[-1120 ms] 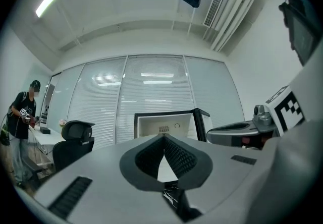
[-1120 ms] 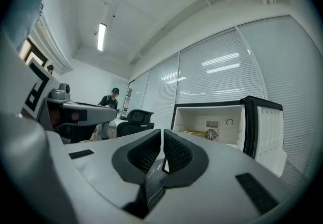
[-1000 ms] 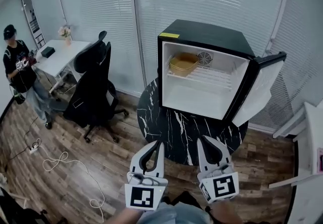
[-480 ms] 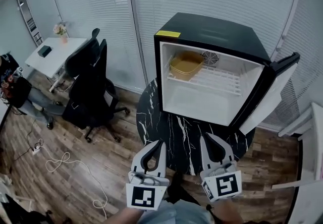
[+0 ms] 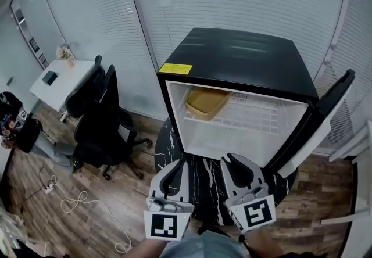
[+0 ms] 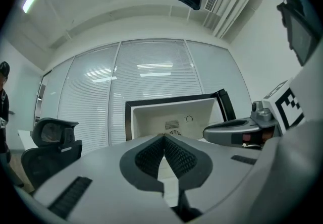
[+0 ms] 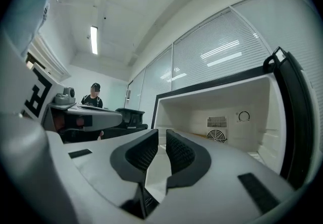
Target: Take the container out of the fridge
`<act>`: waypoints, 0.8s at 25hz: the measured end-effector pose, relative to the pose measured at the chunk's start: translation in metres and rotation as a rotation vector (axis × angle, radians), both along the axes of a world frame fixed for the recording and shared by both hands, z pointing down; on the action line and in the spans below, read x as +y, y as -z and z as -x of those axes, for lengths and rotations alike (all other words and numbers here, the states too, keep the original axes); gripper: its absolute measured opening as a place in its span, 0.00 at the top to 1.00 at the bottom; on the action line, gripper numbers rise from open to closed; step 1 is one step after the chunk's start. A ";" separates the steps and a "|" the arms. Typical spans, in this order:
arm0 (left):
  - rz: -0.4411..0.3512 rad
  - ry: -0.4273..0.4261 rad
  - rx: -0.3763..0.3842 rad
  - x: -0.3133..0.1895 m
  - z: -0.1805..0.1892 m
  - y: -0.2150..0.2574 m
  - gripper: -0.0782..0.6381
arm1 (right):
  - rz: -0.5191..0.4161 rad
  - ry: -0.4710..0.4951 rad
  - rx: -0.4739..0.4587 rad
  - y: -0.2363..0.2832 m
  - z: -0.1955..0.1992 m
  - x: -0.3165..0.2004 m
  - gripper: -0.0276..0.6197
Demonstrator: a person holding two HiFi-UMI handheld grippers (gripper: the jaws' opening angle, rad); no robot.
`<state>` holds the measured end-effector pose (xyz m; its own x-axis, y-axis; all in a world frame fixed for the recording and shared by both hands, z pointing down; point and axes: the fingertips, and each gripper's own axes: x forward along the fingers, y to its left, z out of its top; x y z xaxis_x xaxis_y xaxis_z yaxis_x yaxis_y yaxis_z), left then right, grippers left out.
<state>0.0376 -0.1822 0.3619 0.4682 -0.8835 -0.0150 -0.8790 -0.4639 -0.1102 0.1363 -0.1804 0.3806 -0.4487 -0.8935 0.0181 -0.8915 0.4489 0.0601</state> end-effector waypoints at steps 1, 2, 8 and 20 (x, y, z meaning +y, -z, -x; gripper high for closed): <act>-0.003 0.006 0.001 -0.007 -0.001 0.003 0.87 | -0.003 0.006 0.003 0.002 -0.002 -0.007 0.86; -0.008 0.013 0.007 -0.014 -0.002 0.006 0.87 | -0.009 0.010 0.008 0.004 -0.003 -0.015 0.85; -0.038 0.037 0.016 -0.043 0.002 0.010 0.87 | -0.054 0.054 0.043 0.015 0.004 -0.050 0.82; 0.023 0.018 0.040 -0.098 0.022 -0.008 0.87 | -0.075 0.101 0.219 0.025 0.033 -0.115 0.74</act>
<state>0.0155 -0.2800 0.3694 0.4513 -0.8923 -0.0131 -0.8909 -0.4497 -0.0640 0.1031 -0.2959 0.3559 -0.5288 -0.8467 0.0596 -0.8044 0.5223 0.2832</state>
